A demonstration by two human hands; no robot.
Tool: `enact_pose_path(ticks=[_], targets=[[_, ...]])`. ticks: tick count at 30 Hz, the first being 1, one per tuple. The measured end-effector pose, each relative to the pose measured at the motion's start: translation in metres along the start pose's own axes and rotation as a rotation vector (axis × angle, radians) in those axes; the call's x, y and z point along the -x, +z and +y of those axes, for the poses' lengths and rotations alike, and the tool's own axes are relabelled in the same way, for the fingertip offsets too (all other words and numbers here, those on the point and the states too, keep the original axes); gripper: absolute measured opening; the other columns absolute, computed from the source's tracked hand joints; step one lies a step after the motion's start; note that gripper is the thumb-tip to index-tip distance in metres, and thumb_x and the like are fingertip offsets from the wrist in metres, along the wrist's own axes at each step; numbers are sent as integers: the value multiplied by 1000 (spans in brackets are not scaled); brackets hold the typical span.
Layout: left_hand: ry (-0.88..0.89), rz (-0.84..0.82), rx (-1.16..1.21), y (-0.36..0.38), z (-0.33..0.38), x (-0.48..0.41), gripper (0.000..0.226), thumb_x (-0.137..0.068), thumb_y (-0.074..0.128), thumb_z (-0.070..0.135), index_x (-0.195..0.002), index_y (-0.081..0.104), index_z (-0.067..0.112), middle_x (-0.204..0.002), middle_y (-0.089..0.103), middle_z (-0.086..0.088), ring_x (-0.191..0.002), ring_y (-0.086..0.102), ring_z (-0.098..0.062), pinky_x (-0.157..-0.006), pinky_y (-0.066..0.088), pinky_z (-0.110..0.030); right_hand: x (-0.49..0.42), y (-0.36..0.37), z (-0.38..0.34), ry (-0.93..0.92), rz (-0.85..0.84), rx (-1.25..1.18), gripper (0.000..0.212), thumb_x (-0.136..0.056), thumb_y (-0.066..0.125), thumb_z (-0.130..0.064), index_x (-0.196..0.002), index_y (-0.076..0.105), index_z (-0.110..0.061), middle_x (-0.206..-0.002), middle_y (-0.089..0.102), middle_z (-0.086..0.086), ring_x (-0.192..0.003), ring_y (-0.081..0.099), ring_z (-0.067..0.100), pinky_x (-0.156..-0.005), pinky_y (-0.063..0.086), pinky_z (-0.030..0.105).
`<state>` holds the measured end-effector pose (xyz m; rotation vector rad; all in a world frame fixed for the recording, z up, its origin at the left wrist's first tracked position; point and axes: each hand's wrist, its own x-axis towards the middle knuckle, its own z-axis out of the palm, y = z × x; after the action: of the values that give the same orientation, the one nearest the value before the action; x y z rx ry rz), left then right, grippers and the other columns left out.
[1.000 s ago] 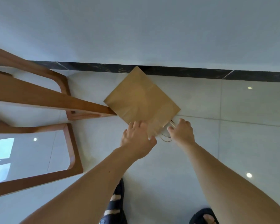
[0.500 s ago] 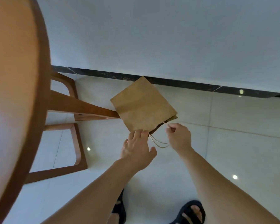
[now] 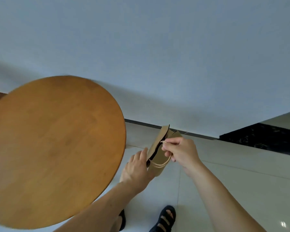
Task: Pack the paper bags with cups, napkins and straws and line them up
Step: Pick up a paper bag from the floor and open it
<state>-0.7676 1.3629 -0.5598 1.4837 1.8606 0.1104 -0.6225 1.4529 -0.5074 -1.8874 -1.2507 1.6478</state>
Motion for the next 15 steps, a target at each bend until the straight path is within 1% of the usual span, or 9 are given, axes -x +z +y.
enact_pose_path(ticks=[2, 4, 6, 7, 8, 10, 12, 13, 15], targets=[[38, 34, -1, -32, 5, 20, 66, -96, 52, 47, -150, 22, 26, -144, 43, 3, -128, 44, -20, -99, 41, -35, 38, -10, -38, -42, -22, -12, 9, -81, 70, -5, -85, 73, -13, -72, 72, 16, -59, 57, 24, -44, 39, 25], [56, 42, -19, -61, 12, 40, 47, -100, 44, 47, -142, 35, 29, -130, 54, 3, -114, 55, -24, -91, 48, -39, 69, -16, -70, -89, -46, -21, 8, -82, 70, -3, -83, 73, -10, -73, 72, 18, -57, 57, 22, -42, 40, 24], [48, 67, -58, -82, 18, 59, 30, -103, 35, 41, -127, 48, 28, -112, 63, 0, -98, 61, -27, -81, 51, -41, 95, -17, -97, -157, -83, -44, 7, -83, 70, -3, -84, 73, -9, -72, 73, 15, -53, 60, 18, -41, 40, 23], [33, 90, -62, -91, 20, 70, 27, -103, 32, 38, -117, 52, 26, -104, 65, -1, -92, 62, -29, -77, 51, -40, 105, -16, -109, -193, -112, -59, 5, -85, 70, -5, -87, 72, -8, -72, 73, 13, -53, 61, 17, -41, 40, 23], [14, 113, -57, -100, 22, 81, 27, -103, 30, 37, -107, 53, 24, -97, 66, -2, -88, 62, -30, -74, 51, -39, 115, -13, -120, -223, -137, -80, 4, -87, 70, -8, -90, 72, -8, -73, 74, 11, -53, 63, 16, -40, 40, 23], [-31, 174, -29, -118, 24, 103, 31, -104, 27, 40, -91, 50, 24, -84, 62, 1, -81, 60, -28, -68, 47, -35, 130, -4, -135, -287, -144, -122, 11, -92, 67, -22, -94, 72, -12, -78, 74, 7, -57, 65, 15, -42, 41, 23], [-70, 246, 17, -136, 25, 122, 41, -104, 24, 47, -86, 52, 23, -80, 61, 4, -78, 60, -25, -68, 48, -36, 138, 9, -143, -371, -93, -100, 22, -93, 63, -38, -99, 69, -18, -87, 74, 1, -66, 68, 11, -48, 46, 25], [-84, 275, 40, -144, 24, 131, 44, -103, 23, 50, -86, 53, 23, -79, 62, 4, -78, 60, -24, -70, 50, -37, 140, 17, -144, -409, -67, -30, 29, -92, 62, -44, -104, 66, -19, -92, 73, -2, -73, 68, 9, -55, 50, 28], [-103, 321, 49, -158, 19, 149, 45, -103, 23, 50, -79, 49, 23, -73, 58, 6, -74, 59, -24, -67, 48, -36, 143, 36, -142, -436, -29, 176, 47, -87, 62, -55, -120, 58, -21, -107, 66, -9, -93, 65, 10, -76, 53, 36]])
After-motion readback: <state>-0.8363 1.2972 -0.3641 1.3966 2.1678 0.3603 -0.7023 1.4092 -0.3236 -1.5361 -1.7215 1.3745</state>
